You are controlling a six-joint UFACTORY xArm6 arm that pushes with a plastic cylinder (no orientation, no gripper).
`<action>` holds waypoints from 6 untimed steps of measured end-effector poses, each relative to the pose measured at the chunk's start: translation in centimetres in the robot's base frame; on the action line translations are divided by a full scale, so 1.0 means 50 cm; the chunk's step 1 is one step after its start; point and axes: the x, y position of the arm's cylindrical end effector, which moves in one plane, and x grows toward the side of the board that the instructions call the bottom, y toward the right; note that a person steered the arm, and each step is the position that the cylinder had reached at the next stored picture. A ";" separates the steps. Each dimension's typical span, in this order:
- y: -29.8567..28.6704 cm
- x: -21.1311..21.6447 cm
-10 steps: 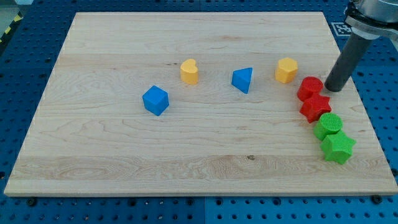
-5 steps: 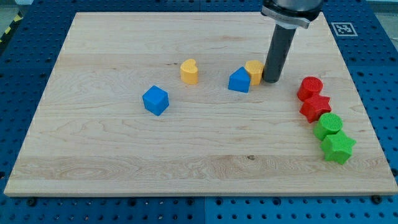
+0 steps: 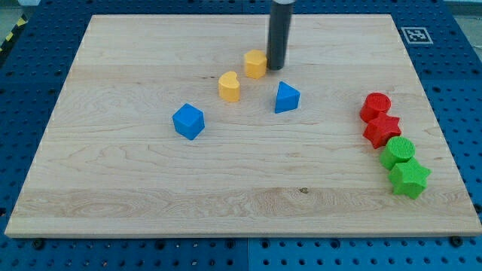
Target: Move the yellow hexagon towards the blue cube
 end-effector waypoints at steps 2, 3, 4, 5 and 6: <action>-0.182 -0.005; -0.228 -0.051; -0.258 -0.088; -0.266 -0.074; -0.240 -0.035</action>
